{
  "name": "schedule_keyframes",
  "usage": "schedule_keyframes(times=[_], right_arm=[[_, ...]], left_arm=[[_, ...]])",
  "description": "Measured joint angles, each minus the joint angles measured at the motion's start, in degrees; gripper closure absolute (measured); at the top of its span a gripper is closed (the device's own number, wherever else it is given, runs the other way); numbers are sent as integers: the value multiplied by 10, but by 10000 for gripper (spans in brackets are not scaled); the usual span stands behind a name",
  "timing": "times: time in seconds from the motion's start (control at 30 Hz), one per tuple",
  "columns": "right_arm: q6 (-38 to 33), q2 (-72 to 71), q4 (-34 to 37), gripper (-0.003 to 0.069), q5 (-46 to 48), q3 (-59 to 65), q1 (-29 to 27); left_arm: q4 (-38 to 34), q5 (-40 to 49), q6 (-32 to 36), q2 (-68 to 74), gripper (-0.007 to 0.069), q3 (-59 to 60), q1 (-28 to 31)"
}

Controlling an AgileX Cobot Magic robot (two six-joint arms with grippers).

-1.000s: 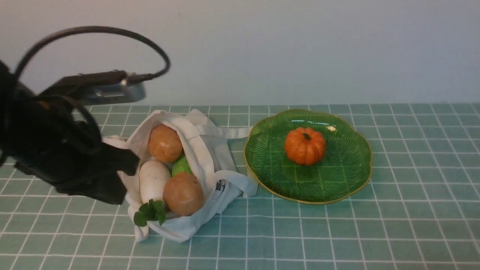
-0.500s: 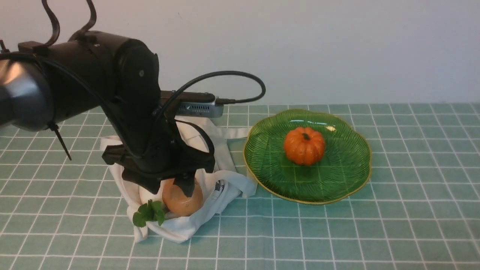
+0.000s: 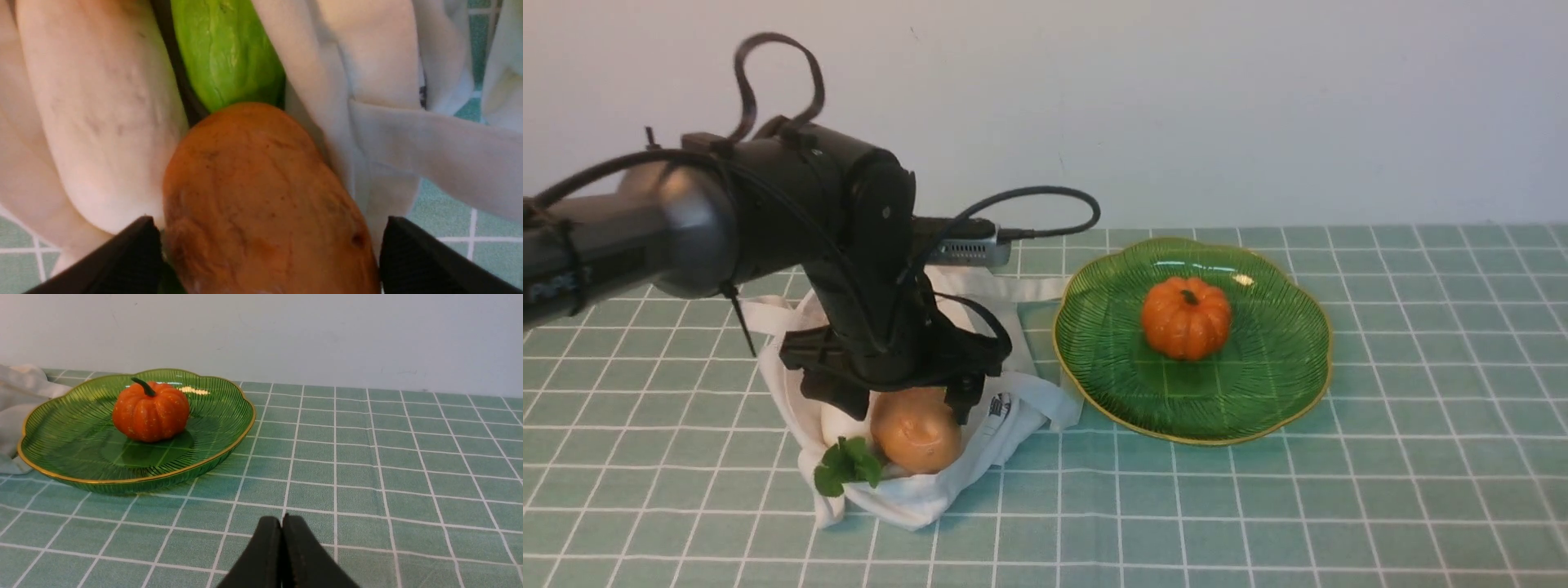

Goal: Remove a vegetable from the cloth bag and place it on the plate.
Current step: Use the left arm to grab a potato from the bag

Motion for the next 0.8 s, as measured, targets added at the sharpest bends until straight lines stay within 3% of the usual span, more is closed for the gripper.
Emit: schedule_keyframes(times=[0.2,0.47,0.7,0.8], right_arm=[[0,0,0,673,0,0,0],[0,0,0,673,0,0,0],[0,0,0,673,0,0,0],[0,0,0,673,0,0,0]], left_arm=[[1,15,2,20,60,-1,-1],[63,137,27,-22,60,-52,-1],[77,152,53,-122,60,-83,-1],[48,146,53,-162,60,-85,-1]])
